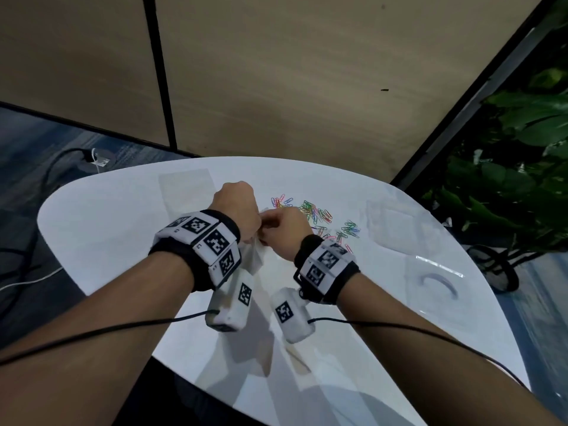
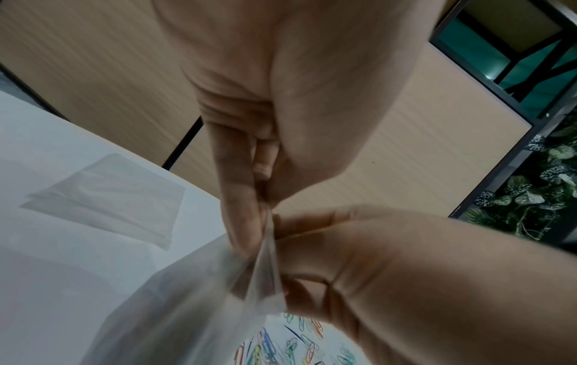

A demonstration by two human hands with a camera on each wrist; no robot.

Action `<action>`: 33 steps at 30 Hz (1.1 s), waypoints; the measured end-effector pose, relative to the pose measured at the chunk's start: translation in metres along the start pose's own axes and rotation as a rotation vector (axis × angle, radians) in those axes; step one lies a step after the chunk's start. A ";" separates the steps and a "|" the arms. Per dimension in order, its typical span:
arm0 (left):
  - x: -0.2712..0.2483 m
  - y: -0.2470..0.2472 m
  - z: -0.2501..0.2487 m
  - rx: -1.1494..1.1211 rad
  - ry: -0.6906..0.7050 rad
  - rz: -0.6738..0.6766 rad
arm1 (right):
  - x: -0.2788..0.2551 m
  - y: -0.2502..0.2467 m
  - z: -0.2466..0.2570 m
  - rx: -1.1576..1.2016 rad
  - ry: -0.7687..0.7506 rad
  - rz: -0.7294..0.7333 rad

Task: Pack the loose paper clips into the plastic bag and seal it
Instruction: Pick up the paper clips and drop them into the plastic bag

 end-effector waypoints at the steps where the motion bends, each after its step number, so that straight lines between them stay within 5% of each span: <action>1: 0.000 0.001 -0.001 -0.007 0.000 -0.001 | -0.001 0.000 0.006 -0.170 -0.129 0.000; 5: 0.000 0.000 -0.001 -0.021 0.006 0.000 | 0.000 0.004 0.010 -0.453 -0.256 0.246; 8: 0.002 -0.004 0.001 -0.020 0.021 -0.004 | 0.015 -0.015 0.002 0.026 -0.069 0.252; 10: 0.002 -0.006 0.004 -0.019 0.022 0.005 | 0.036 -0.041 -0.028 0.238 0.076 0.110; 12: 0.001 -0.007 0.007 -0.007 0.030 0.023 | 0.057 -0.071 -0.070 0.025 0.123 -0.061; 14: 0.000 -0.007 0.008 0.013 0.049 0.034 | 0.072 -0.094 -0.108 -0.472 0.123 -0.090; 18: 0.000 -0.010 0.007 0.061 0.097 0.046 | 0.075 -0.106 -0.158 -1.034 0.140 0.218; 28: -0.007 -0.010 0.000 0.081 0.112 0.065 | 0.048 -0.060 -0.152 -0.959 -0.106 0.082; 33: -0.010 -0.010 -0.002 0.101 0.119 0.064 | 0.049 -0.066 -0.155 -0.870 -0.039 -0.095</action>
Point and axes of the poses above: each hand's wrist, its own x-axis towards the middle knuckle, its own y-axis out of the palm, z = x × y, the point moved 5 cm from there along x, towards the middle knuckle, and after that the axes turned 10 degrees about -z, right-handed, at the moved point
